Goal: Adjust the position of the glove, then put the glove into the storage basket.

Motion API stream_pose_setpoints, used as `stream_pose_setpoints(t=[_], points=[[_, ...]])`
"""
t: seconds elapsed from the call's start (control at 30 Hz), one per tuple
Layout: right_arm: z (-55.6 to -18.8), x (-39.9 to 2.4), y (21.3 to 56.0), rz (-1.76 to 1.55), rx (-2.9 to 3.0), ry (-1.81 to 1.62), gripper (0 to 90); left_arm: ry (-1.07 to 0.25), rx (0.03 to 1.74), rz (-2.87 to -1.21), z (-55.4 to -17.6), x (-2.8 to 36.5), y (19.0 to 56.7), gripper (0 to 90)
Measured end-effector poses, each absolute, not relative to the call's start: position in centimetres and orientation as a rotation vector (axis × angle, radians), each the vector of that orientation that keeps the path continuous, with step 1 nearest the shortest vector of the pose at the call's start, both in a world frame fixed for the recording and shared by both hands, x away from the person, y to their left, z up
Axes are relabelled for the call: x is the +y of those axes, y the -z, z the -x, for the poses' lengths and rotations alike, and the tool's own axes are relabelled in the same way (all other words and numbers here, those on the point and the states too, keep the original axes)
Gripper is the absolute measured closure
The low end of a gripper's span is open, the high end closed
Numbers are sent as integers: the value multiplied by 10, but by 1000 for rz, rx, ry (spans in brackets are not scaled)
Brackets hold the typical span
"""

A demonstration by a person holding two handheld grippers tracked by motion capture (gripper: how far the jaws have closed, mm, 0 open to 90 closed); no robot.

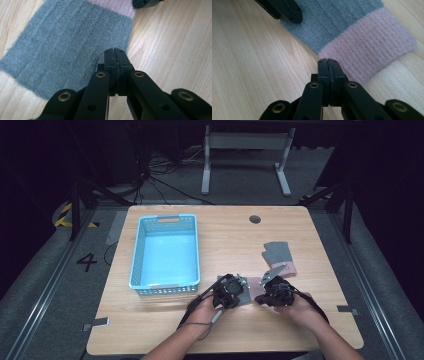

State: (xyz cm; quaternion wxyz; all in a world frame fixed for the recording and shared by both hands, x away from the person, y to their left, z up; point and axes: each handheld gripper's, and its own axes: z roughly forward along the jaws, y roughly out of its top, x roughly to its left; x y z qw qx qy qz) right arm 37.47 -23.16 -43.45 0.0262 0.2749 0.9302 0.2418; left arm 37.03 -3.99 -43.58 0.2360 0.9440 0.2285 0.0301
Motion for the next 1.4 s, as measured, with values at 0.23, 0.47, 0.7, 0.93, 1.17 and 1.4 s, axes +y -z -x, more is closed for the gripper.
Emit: stream_pose_setpoints(t=[0.23, 0.47, 0.7, 0.93, 1.17, 1.4], points=[[-372, -230, 430, -832, 2872, -761, 894, -81, 634, -2559, -370, -34, 429, 875], [-371, -235, 419, -842, 2833, -820, 887, -88, 642, -2512, -370, -23, 416, 822], [-373, -245, 412, -884, 2776, -876, 860, -85, 652, -2476, -371, -15, 406, 758], [-375, -250, 408, -911, 2744, -901, 839, -62, 648, -2452, -371, -10, 402, 677], [-375, -253, 404, -923, 2713, -932, 799, -70, 646, -2428, -371, -4, 396, 652], [-380, -259, 393, -957, 2648, -975, 732, -77, 673, -2394, -372, 8, 390, 635]])
